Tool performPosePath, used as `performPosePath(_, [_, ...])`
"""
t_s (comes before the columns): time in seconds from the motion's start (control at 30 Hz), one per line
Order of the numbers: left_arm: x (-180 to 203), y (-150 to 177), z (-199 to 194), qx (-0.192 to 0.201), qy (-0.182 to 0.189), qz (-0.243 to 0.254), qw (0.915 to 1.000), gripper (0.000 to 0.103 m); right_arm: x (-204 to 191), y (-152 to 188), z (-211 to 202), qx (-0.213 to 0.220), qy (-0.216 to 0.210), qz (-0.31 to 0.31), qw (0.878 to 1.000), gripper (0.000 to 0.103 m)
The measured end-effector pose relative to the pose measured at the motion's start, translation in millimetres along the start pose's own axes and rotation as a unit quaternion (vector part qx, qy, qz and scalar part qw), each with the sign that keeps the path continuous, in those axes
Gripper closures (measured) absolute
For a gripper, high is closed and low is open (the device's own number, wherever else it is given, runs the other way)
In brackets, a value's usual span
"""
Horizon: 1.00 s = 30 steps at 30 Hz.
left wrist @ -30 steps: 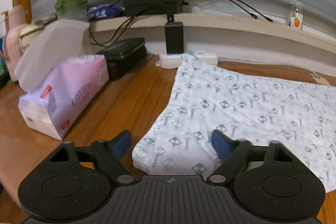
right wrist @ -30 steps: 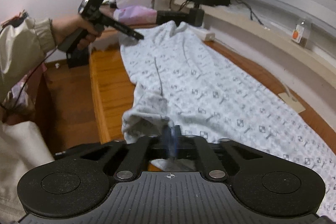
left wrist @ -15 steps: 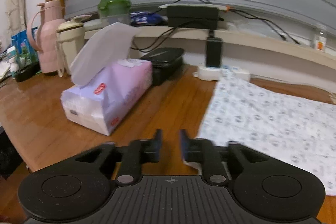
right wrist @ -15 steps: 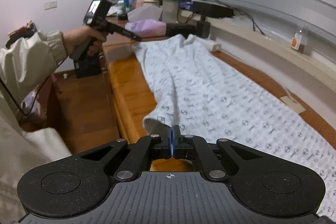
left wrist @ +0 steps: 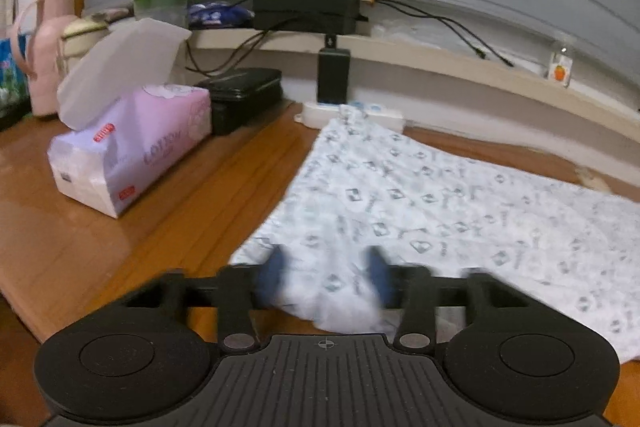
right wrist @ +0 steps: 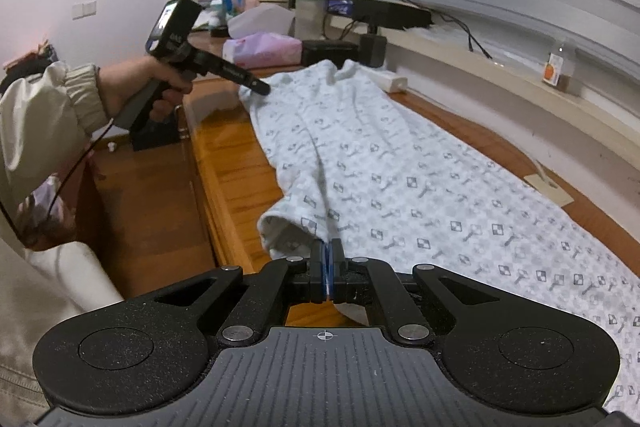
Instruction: Fold clothes
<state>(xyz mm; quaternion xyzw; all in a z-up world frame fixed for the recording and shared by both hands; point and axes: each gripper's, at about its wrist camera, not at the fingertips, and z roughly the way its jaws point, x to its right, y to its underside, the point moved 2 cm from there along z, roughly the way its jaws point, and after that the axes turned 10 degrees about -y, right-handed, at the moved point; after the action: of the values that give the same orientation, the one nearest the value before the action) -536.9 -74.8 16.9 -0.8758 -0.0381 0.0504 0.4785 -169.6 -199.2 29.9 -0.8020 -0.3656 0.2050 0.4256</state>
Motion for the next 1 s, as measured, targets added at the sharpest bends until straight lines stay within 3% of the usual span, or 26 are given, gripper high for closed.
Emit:
performPosePath(0.03, [-2.9,-0.1,-1.7,0.007,-0.003,-0.001,1.0000,0.093,-0.2,-0.1,-1.4,0.004,-0.001,0.000,1.000,0.101])
performPosePath(0.17, [-24.1,-0.7,-5.1,0.007,-0.004,-0.018,0.9998,0.093,-8.8,-1.7,-8.9,0.008,-0.029,0.003,1.000,0.101])
performPosePath(0.27, [-27.6,5.1,-5.3,-0.004,-0.002,-0.001,1.0000,0.090,-17.9,1.1,-2.5,-0.008,-0.043,-0.006,0.999,0.101])
performPosePath(0.37, [-30.4,3.5,-12.8,-0.008,-0.006,0.003,0.9999,0.073,-17.5,4.1,2.3,-0.013,-0.046,0.004,0.999,0.101])
performPosePath(0.43, [-28.8,-0.4,-19.8,0.004,-0.031,0.011,0.9994,0.057,-15.5,3.2,0.6,-0.009,-0.048,0.007,0.999,0.100])
performPosePath(0.53, [-20.7,-11.5,-28.9,0.026,-0.029,0.019,0.9991,0.052,-19.0,2.7,-6.9,-0.005,-0.035,-0.008,0.999,0.094])
performPosePath(0.7, [21.1,-34.9,-26.3,0.036,0.027,0.051,0.9977,0.043,-19.6,4.6,-4.5,-0.014,-0.028,-0.024,0.999,0.084])
performPosePath(0.83, [81.6,-48.4,-7.9,0.031,0.073,0.125,0.9890,0.041,-22.9,9.8,4.7,-0.028,-0.028,-0.033,0.999,0.082])
performPosePath(0.9, [112.9,-53.7,3.2,0.029,0.093,0.157,0.9827,0.042,-25.5,10.3,8.6,-0.032,-0.026,-0.042,0.998,0.080])
performPosePath(1.0, [150.5,-59.3,21.7,0.012,0.126,0.194,0.9728,0.054,-28.8,6.5,12.9,-0.030,-0.014,-0.058,0.998,0.073])
